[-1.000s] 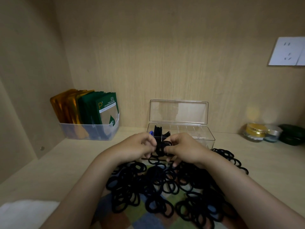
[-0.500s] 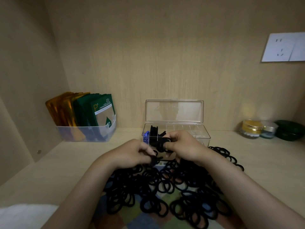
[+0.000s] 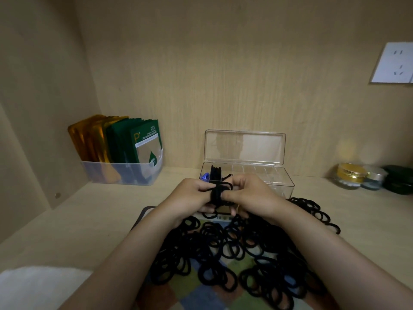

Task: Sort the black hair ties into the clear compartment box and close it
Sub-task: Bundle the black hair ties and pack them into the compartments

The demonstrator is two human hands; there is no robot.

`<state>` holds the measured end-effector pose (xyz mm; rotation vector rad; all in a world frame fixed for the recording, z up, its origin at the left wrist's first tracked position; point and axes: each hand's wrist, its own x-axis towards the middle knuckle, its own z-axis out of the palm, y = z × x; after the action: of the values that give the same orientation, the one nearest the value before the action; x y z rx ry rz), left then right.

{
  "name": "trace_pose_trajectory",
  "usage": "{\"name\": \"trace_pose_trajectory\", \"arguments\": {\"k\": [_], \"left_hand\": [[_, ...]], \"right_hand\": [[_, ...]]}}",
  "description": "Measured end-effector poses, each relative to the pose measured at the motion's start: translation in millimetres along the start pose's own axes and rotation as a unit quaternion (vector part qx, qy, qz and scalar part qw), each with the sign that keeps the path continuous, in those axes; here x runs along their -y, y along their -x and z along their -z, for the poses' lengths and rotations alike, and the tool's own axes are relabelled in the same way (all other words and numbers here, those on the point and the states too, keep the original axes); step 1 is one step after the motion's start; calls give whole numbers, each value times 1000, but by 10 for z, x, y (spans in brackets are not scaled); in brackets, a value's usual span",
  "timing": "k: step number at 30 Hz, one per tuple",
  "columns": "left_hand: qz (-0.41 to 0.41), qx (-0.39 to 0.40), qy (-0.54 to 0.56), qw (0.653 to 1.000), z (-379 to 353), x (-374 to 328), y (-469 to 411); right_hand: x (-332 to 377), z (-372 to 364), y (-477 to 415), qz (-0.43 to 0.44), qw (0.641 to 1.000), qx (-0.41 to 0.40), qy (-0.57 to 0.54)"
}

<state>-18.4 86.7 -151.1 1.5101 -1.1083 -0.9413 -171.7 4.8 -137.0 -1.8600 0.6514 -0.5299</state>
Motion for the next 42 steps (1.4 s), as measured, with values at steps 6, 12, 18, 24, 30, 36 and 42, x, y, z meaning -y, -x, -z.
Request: {"name": "trace_pose_trajectory", "arguments": {"k": [6, 12, 18, 24, 30, 36, 42], "left_hand": [[29, 87, 118, 989, 11, -76, 42], [-44, 70, -33, 996, 40, -12, 26], [-73, 50, 11, 996, 34, -19, 30], [-82, -22, 18, 996, 42, -21, -1], [-117, -6, 55, 992, -21, -6, 9], [-142, -19, -64, 988, 18, -27, -15], [-244, -168, -308, 904, 228, 163, -258]], "right_hand": [[-55, 21, -47, -21, 998, -52, 38], [-73, 31, -37, 0, 987, -86, 135], [20, 110, 27, -7, 999, -32, 9], [79, 108, 50, -56, 995, 5, -82], [104, 114, 17, -92, 990, -7, -108], [166, 161, -59, -101, 988, -57, -102], [337, 320, -431, -73, 981, -177, 19]]}}
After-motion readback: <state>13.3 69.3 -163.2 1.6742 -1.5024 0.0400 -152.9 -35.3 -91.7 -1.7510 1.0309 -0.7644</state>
